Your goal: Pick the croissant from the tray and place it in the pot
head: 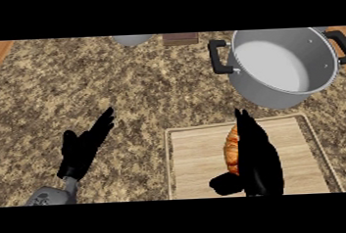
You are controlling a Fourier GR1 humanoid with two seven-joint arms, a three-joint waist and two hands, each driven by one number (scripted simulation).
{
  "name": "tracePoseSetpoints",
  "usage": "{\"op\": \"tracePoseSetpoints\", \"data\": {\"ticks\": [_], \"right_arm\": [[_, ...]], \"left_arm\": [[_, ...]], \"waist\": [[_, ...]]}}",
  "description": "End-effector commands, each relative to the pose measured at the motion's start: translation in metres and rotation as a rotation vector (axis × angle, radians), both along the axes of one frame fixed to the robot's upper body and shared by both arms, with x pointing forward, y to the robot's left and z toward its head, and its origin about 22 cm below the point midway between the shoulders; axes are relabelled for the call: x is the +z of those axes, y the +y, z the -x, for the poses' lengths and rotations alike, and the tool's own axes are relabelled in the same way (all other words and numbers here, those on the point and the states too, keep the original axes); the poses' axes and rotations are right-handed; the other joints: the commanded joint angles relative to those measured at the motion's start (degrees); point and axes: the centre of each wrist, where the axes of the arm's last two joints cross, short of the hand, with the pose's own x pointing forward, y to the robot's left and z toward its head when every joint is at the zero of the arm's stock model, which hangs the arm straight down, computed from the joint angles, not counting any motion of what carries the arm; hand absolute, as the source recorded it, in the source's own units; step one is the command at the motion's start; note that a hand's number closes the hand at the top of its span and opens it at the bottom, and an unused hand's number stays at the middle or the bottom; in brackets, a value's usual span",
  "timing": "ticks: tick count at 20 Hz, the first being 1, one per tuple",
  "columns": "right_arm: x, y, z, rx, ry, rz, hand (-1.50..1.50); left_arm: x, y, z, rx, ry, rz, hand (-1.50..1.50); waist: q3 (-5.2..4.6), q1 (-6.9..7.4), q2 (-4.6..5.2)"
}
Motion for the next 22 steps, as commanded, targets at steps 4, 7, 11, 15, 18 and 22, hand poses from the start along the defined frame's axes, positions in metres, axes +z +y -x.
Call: {"op": "tracePoseSetpoints", "data": {"ticks": [4,7,11,15,18,22], "right_arm": [[-0.016,-0.031,0.022,-0.017,-0.023,-0.022,-1.50],[-0.001,-0.040,0.011,-0.002,-0.033,-0.083,-1.50],[-0.010,-0.051,0.013,0.029,-0.081,-0.227,-1.50],[-0.030,-0.049,0.022,0.034,-0.111,-0.324,-1.50],[-0.039,-0.066,0.017,-0.003,-0.099,-0.374,-1.50],[-0.073,-0.069,0.009,-0.027,-0.100,-0.407,-1.50]], "left_arm": [[0.005,-0.002,-0.006,-0.002,-0.012,-0.007,0.00],[-0.009,0.016,0.015,0.006,-0.014,0.000,0.00],[-0.007,0.005,0.006,0.012,-0.013,-0.011,0.00],[0.016,-0.020,0.002,0.005,-0.025,0.008,0.00],[-0.002,-0.003,-0.010,0.001,0.004,0.029,0.00],[0.012,-0.015,0.002,-0.002,-0.007,0.013,0.00]], "waist": [[0.01,-0.20,-0.02],[0.00,0.03,-0.01],[0.03,0.00,0.02],[0.06,0.04,-0.06],[0.01,-0.17,0.03],[0.03,0.11,0.00]]}}
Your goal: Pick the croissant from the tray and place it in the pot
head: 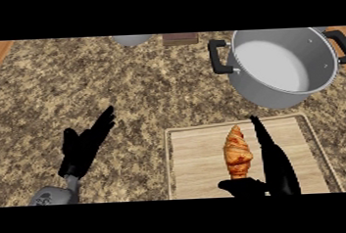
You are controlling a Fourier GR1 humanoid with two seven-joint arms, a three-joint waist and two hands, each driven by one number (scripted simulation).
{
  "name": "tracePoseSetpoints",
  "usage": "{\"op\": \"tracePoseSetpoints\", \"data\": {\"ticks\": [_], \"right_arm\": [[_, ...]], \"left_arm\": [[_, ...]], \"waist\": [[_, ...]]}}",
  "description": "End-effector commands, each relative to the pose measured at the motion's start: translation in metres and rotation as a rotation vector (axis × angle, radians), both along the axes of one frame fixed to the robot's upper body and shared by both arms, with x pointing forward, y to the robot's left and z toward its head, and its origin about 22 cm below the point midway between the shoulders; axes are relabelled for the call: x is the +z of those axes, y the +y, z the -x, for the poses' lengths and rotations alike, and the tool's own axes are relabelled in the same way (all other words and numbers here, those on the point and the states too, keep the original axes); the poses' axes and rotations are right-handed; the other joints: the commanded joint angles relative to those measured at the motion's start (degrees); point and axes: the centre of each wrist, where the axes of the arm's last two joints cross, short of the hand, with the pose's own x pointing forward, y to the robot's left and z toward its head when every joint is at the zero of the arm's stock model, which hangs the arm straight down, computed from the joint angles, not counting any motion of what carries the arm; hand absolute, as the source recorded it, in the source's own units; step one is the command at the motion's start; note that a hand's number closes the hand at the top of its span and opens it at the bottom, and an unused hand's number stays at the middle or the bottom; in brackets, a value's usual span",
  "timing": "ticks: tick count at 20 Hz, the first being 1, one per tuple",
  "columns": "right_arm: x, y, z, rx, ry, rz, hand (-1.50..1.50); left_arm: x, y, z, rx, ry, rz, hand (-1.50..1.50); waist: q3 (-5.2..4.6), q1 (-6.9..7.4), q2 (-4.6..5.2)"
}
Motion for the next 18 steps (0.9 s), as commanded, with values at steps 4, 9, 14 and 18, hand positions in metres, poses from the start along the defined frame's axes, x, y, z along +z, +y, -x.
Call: {"op": "tracePoseSetpoints", "data": {"ticks": [4,9,14,18], "right_arm": [[-0.040,-0.016,-0.028,-0.028,0.003,-0.107,-1.50],[-0.066,-0.018,-0.007,0.146,0.029,0.128,1.50],[-0.078,-0.009,-0.013,0.071,-0.011,-0.055,1.50],[-0.099,-0.020,0.004,0.055,-0.073,-0.109,1.50]], "left_arm": [[0.003,0.004,-0.004,-0.011,0.002,-0.001,0.00],[-0.006,0.007,-0.012,0.010,-0.009,-0.012,0.00],[-0.008,0.003,-0.001,-0.006,-0.007,0.000,0.00],[0.004,0.012,-0.013,-0.008,0.001,0.003,0.00]], "waist": [[0.01,0.20,0.05],[-0.02,0.07,0.16],[0.01,0.27,0.06],[0.05,0.13,0.10]]}}
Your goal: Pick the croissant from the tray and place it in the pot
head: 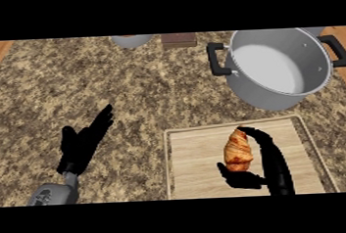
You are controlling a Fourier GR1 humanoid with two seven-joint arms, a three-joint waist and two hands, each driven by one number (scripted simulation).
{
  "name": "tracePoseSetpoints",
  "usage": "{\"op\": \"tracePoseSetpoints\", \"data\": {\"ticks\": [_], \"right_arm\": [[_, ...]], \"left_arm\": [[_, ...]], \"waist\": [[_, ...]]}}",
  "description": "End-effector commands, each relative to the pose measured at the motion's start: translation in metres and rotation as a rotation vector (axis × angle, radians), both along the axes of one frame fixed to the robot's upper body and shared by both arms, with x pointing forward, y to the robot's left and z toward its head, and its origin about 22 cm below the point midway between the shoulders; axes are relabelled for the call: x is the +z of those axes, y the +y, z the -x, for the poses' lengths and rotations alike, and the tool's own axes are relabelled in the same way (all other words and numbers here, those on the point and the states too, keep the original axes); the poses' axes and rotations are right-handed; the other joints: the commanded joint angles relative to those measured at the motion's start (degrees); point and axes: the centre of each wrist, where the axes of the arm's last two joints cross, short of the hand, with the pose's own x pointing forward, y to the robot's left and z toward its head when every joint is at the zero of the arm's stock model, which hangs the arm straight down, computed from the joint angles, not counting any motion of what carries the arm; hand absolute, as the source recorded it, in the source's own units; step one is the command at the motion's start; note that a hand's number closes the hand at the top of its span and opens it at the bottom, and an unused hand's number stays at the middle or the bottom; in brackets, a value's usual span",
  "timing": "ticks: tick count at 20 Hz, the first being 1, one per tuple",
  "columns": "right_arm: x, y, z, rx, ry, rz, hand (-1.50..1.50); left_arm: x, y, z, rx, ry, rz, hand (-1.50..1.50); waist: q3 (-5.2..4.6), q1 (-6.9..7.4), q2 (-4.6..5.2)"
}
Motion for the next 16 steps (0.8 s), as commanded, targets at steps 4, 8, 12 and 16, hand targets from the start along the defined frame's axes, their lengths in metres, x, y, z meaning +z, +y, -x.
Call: {"op": "tracePoseSetpoints", "data": {"ticks": [4,8,12,16], "right_arm": [[-0.024,0.020,-0.006,0.037,-0.057,0.009,1.50],[0.027,-0.082,-0.040,0.271,-0.109,-0.124,1.50],[0.046,-0.115,-0.049,0.405,-0.162,-0.158,1.50],[0.074,-0.172,-0.061,0.506,-0.224,-0.216,1.50]], "left_arm": [[0.002,-0.006,0.009,-0.015,-0.018,0.001,0.00],[0.008,-0.008,-0.003,-0.034,-0.024,0.000,0.00],[0.007,-0.013,-0.002,-0.041,-0.021,0.016,0.00],[0.005,-0.011,-0.002,-0.038,-0.022,0.014,0.00]], "waist": [[1.28,0.58,1.32],[1.93,2.29,2.32],[2.33,2.99,2.69],[2.12,2.74,2.94]]}}
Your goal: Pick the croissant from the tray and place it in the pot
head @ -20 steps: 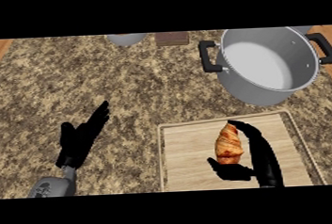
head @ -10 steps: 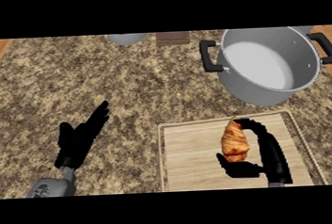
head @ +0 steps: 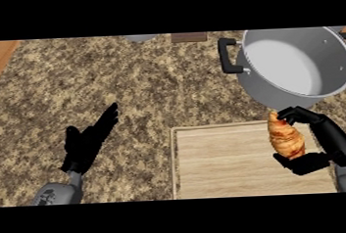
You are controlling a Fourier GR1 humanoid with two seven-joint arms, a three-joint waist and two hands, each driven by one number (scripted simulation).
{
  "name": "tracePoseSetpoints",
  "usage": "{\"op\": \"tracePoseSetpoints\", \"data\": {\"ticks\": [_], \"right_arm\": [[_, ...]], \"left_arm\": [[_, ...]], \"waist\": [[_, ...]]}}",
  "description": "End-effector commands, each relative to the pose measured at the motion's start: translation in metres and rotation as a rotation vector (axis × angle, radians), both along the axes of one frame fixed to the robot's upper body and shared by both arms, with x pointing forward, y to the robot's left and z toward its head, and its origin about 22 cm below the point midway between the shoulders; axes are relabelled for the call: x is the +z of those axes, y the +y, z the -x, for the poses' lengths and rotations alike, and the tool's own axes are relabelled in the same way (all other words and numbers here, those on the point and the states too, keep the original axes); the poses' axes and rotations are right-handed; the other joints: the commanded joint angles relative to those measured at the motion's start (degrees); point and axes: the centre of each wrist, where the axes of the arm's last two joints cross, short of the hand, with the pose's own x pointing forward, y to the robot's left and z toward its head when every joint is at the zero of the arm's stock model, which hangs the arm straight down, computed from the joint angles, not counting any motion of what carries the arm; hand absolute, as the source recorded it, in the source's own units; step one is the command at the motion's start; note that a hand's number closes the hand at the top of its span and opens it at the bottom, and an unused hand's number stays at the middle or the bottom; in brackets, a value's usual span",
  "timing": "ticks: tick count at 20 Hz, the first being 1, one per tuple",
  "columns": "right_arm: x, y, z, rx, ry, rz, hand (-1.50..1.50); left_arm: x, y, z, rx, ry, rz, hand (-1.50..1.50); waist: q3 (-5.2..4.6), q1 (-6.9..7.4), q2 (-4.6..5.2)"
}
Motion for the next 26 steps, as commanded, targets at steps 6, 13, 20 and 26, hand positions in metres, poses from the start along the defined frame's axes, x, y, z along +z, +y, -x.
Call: {"op": "tracePoseSetpoints", "data": {"ticks": [6,13,20,26], "right_arm": [[0.075,-0.133,-0.016,0.178,-0.133,-0.064,1.50],[0.131,-0.186,-0.021,0.189,-0.286,0.017,1.50],[0.162,-0.191,-0.042,0.195,-0.330,0.133,1.50],[0.187,-0.167,-0.079,0.242,-0.310,0.258,1.50]], "left_arm": [[0.004,-0.008,-0.004,-0.020,-0.020,0.003,0.00],[-0.001,-0.014,-0.002,-0.025,-0.011,0.002,0.00],[0.002,-0.012,-0.013,-0.041,-0.009,-0.016,0.00],[0.002,-0.025,-0.014,-0.060,-0.007,-0.005,0.00]], "waist": [[0.09,1.33,0.66],[-0.12,2.13,0.39],[-0.33,2.75,0.55],[-0.53,2.87,0.32]]}}
